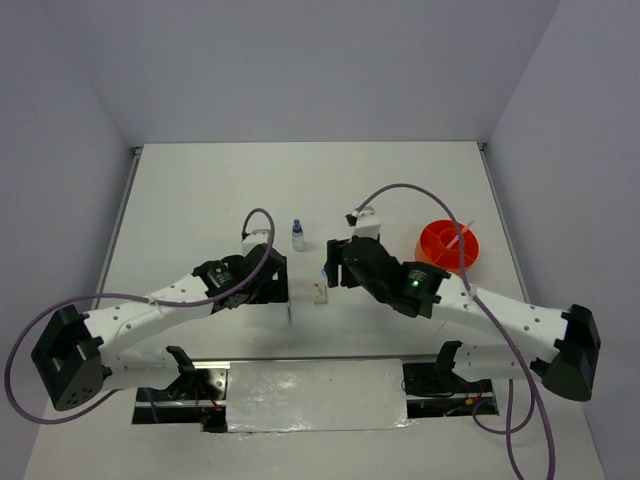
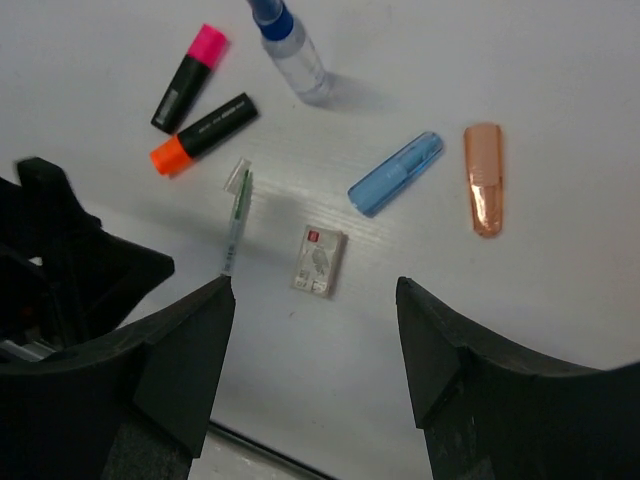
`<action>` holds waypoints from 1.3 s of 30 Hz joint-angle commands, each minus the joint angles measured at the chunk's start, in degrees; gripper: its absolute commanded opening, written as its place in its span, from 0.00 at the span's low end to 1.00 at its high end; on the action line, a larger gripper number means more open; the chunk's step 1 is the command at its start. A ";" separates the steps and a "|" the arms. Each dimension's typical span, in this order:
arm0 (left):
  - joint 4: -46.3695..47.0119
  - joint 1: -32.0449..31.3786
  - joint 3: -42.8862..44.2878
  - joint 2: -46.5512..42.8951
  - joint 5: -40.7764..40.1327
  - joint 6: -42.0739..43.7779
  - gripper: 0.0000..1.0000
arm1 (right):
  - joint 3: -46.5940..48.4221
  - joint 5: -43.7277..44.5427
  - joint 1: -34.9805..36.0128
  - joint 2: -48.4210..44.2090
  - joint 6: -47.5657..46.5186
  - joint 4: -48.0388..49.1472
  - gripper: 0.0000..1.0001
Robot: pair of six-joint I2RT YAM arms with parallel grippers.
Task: Sort the stationery into containers
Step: Pick up the pen from the center of the board.
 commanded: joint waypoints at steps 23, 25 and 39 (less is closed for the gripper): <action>-13.72 18.96 8.38 -22.53 -15.50 10.69 0.99 | 21.44 -2.79 10.45 44.65 10.00 -0.14 0.61; -14.24 18.96 8.47 -22.71 -15.15 10.69 0.99 | 22.75 -2.79 10.27 47.01 10.09 -1.10 0.57; -12.83 18.96 7.68 -22.89 -12.07 12.09 0.99 | 19.33 -5.16 7.37 50.55 10.26 1.53 0.20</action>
